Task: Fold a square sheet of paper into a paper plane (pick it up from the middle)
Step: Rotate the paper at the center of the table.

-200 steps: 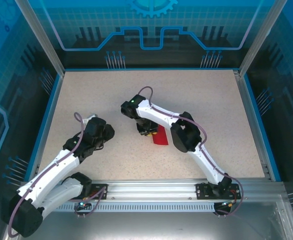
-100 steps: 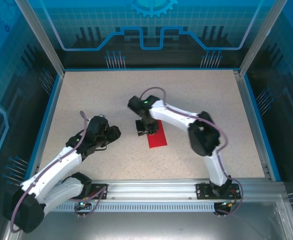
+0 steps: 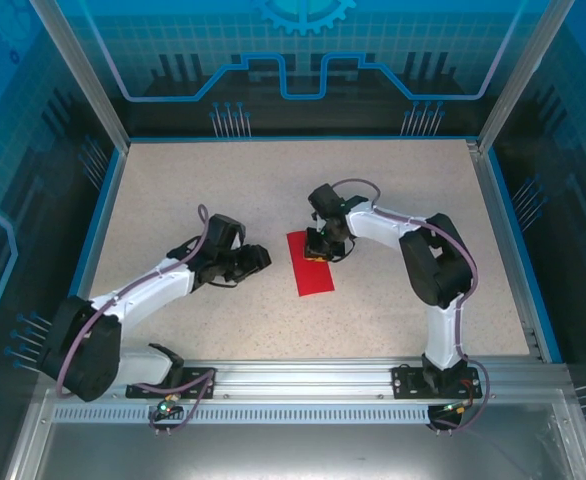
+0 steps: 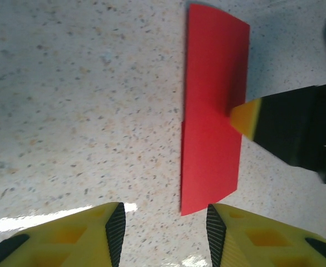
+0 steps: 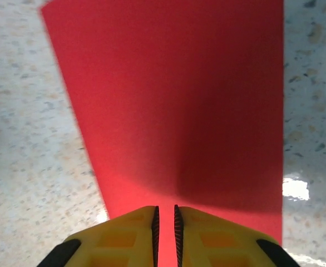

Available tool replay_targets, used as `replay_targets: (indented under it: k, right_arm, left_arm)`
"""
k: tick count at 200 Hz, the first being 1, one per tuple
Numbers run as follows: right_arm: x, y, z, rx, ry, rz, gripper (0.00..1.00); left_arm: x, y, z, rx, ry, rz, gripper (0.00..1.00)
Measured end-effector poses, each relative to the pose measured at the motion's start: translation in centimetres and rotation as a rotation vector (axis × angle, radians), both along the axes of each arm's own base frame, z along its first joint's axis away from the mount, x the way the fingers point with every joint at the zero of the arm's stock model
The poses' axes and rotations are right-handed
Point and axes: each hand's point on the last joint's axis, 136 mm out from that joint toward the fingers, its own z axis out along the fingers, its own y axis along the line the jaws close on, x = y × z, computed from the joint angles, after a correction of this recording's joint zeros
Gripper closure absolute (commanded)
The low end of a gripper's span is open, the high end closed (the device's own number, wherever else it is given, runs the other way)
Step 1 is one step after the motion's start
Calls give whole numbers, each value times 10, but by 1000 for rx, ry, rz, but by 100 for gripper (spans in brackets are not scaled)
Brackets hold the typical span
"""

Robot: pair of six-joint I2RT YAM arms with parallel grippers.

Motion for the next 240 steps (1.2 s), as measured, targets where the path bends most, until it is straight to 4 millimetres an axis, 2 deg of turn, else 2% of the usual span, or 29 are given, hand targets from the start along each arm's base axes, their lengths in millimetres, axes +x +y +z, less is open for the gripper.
replay_targets:
  k: [24,64,88,124,155,178,195,208,218,240]
  right_arm:
    - [-8,-4,-14,-5,27,-38,81]
    - [-10,-2,-13,11,1,-188,80]
    - [-17,7,-13,37,-4,-287,80]
    - [-24,20,-11,41,-18,-314,77]
    - [-29,18,-1,51,-41,-285,74]
    - [-30,16,22,89,-87,-245,74]
    - [-31,10,40,127,-126,-239,72]
    - [-36,-1,44,143,-139,-242,69]
    - [-42,-14,41,147,-143,-251,69]
    - [-60,-40,19,120,-98,-266,67]
  left_arm:
    - [2,-3,0,-9,6,-8,54]
    - [4,-7,-7,-8,34,-16,54]
    - [5,-9,-11,-11,50,-24,54]
    - [11,-19,-9,-29,54,-65,57]
    - [17,-28,-11,-47,63,-101,64]
    - [22,-38,-16,-63,82,-126,69]
    - [28,-48,-21,-66,99,-150,73]
    - [32,-57,-24,-65,103,-172,77]
    - [34,-62,-26,-60,103,-190,80]
    - [35,-68,-36,-50,121,-213,82]
